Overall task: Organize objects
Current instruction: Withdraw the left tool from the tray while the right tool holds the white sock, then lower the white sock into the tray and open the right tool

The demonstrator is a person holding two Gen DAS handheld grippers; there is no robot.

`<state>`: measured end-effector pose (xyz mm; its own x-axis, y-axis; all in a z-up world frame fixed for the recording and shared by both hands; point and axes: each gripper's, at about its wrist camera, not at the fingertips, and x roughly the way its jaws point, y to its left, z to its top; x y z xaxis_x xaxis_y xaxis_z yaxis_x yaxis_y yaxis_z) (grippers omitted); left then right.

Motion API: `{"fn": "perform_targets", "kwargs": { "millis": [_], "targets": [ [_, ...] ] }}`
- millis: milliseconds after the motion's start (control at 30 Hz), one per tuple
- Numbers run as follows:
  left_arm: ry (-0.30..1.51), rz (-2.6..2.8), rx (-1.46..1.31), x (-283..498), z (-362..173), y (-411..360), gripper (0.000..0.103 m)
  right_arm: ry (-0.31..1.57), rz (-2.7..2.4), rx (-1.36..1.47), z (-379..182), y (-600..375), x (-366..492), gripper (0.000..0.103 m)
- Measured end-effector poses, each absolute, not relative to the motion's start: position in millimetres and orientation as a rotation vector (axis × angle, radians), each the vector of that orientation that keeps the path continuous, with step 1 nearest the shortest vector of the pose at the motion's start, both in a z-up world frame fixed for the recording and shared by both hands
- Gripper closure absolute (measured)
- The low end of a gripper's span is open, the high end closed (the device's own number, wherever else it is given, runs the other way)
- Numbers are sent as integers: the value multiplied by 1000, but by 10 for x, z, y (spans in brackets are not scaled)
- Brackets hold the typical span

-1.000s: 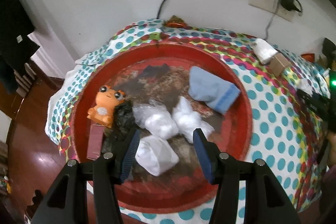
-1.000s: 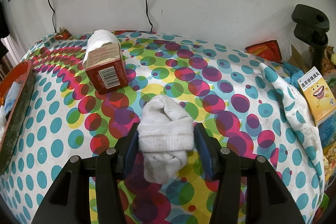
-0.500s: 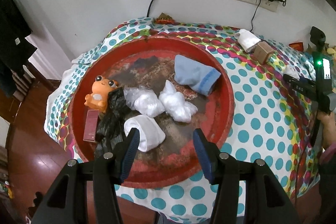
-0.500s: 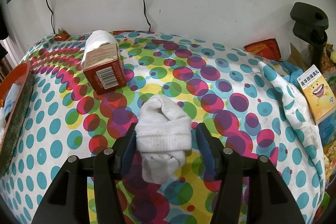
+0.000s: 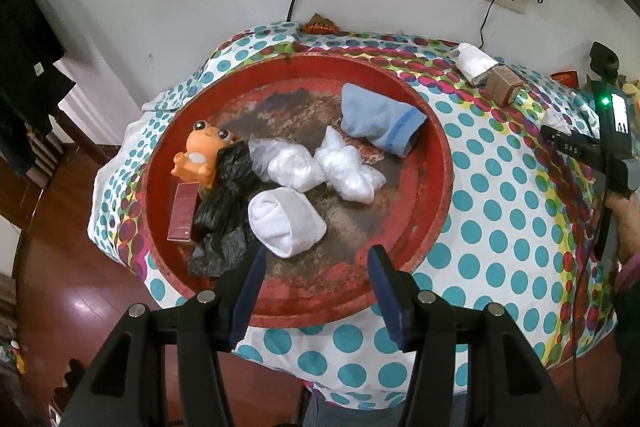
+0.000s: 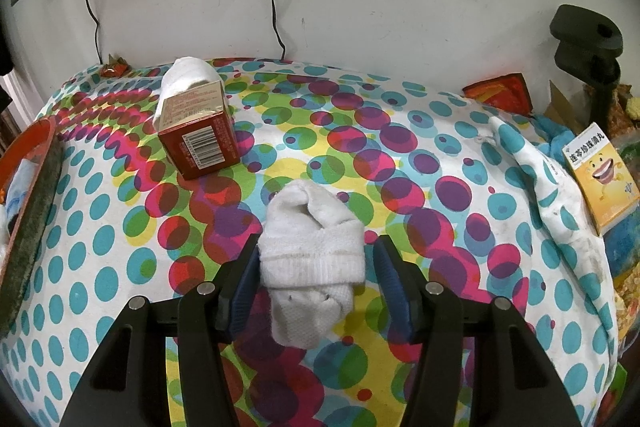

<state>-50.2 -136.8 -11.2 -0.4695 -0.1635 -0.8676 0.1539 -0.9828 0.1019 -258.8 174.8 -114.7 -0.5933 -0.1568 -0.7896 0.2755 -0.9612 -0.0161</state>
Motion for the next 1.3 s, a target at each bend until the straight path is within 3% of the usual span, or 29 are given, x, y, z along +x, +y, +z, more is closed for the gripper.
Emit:
{"fn": "perform_targets", "kwargs": {
  "millis": [67, 133, 1300],
  "targets": [
    [-7, -2535, 1512, -509, -131, -1390, 49, 197, -2596, 1265, -1144, 1758, -2588, 62],
    [-4, -2535, 1516, -512, -139, -1396, 49, 213, -2597, 1255, -1140, 1714, -2550, 66],
    [81, -2549, 1516, -298, -279, -1609, 49, 184, -2387, 1206, -884, 814, -1563, 67]
  ]
}}
